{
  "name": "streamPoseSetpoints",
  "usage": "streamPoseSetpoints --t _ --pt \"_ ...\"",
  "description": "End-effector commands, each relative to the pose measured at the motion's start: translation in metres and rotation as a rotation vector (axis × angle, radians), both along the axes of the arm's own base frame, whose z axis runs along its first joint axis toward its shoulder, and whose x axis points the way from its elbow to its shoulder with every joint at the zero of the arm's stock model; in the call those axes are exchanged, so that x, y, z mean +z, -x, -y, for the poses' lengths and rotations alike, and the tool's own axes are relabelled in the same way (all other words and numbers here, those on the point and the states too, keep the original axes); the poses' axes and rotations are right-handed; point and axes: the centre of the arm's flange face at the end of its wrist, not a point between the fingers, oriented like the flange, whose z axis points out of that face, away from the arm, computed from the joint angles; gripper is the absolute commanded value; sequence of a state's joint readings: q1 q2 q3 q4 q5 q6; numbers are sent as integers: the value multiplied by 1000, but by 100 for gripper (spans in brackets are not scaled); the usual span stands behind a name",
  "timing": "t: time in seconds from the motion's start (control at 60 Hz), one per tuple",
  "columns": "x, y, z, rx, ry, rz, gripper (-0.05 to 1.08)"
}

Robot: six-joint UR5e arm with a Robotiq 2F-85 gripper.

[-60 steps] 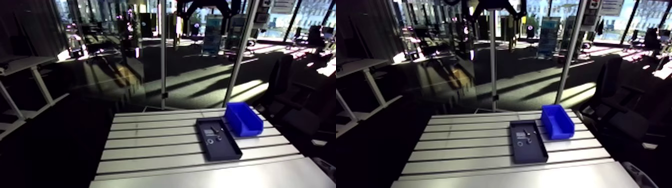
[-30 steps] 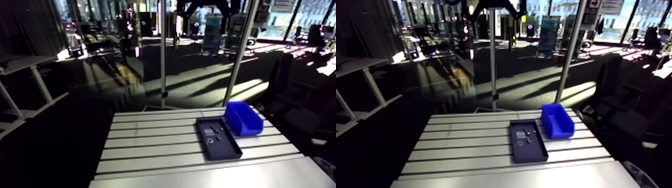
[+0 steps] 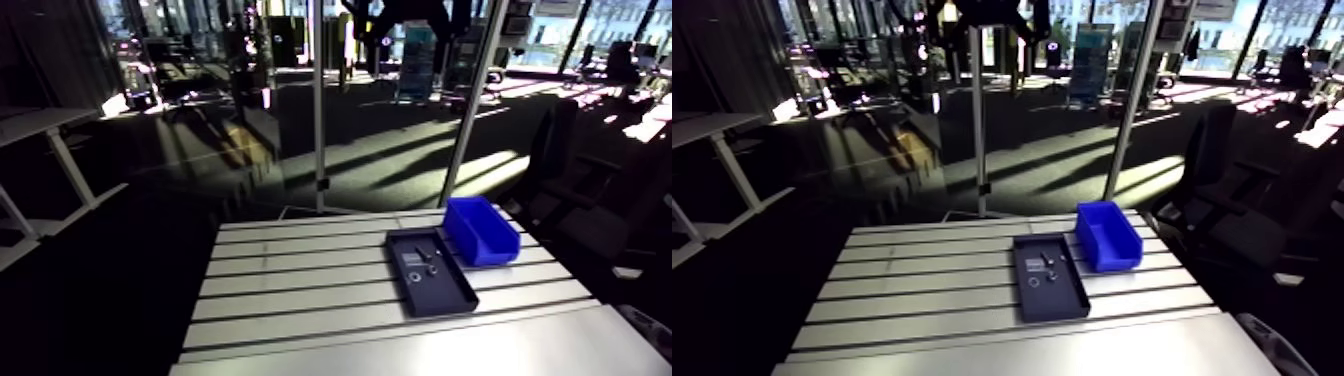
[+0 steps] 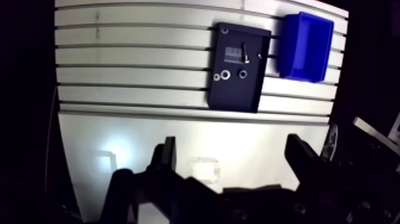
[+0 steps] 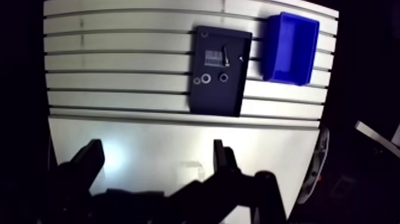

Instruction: Pick up the M10 bolt from the tray and put it into the blue bin.

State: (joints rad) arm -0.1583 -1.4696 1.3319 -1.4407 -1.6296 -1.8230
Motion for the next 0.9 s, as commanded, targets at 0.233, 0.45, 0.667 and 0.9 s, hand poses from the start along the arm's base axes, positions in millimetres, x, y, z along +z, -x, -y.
streamPoseSetpoints --t 0.233,0.45,0.667,0.9 --pt "-82 24 -54 46 25 48 1" --pt "-125 27 -61 56 37 57 1" --pt "-166 30 -76 91 47 84 1" --pt "-206 33 -98 102 50 93 1"
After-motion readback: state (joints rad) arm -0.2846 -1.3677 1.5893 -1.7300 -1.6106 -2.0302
